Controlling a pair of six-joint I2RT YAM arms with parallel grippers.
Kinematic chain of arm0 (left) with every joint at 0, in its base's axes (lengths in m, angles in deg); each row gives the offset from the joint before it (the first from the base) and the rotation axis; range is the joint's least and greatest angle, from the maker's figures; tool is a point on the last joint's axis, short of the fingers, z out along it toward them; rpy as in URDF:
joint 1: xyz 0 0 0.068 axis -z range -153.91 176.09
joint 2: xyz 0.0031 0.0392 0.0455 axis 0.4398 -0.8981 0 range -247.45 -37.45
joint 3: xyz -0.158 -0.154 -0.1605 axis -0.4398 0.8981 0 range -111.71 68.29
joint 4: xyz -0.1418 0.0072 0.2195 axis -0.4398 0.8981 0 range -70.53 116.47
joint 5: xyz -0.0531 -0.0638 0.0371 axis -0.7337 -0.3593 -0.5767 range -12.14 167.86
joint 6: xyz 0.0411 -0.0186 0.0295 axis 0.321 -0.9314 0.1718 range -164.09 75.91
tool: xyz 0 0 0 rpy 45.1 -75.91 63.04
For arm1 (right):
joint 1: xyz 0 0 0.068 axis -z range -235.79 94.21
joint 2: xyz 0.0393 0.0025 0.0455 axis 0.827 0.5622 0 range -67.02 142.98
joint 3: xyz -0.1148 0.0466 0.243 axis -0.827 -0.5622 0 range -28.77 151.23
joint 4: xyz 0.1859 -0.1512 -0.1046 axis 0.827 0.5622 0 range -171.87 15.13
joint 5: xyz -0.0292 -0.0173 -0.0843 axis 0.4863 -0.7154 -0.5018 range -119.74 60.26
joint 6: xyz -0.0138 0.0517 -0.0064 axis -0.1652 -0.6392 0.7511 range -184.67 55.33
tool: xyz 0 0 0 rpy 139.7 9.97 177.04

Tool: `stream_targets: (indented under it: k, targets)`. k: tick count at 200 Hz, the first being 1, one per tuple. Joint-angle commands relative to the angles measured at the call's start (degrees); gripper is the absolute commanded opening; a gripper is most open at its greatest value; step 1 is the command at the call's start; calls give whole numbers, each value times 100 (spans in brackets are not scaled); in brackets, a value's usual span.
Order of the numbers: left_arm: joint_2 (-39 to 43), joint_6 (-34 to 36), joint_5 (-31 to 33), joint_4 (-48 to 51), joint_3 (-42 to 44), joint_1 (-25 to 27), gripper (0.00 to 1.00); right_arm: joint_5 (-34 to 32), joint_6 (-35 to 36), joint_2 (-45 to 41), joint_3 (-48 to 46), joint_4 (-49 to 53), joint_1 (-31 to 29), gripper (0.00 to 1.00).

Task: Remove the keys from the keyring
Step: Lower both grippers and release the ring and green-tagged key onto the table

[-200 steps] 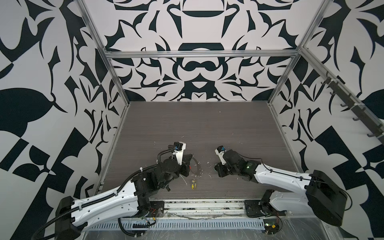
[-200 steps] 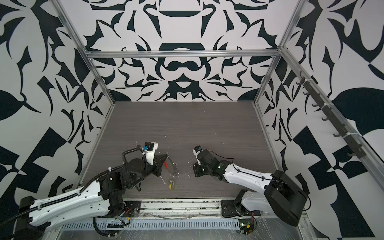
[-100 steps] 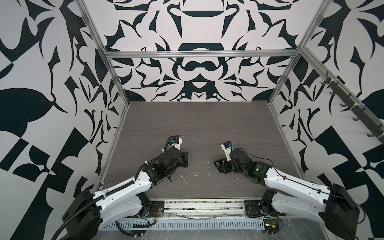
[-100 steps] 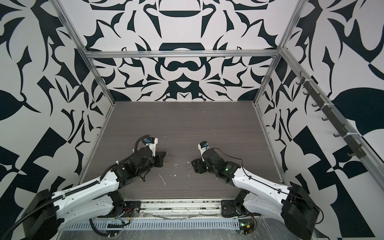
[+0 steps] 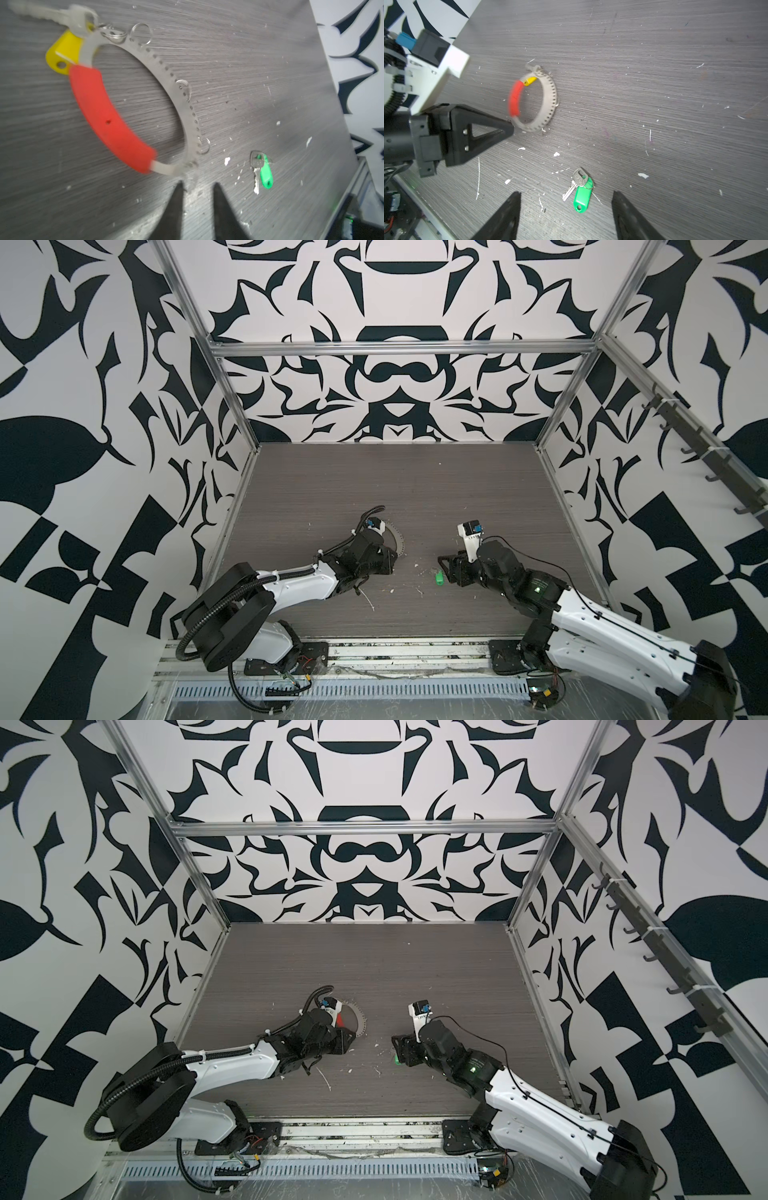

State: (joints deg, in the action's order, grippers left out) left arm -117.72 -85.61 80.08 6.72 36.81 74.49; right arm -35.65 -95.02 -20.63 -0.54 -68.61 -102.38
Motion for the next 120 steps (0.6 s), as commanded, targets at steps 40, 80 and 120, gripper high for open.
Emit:
stream_targets:
  k: [40, 80, 120]
  targets:
    - [1684, 30, 211, 467, 12, -6, 100, -322, 38, -785, -37, 162, 12, 98]
    - [3316, 369, 725, 901, -34, -6, 99, -741, 82, -1396, 100, 342, 10, 100]
    - [4592, 774, 2012, 814, 34, -10, 99, -1755, -58, -1773, 316, 587, 9, 99]
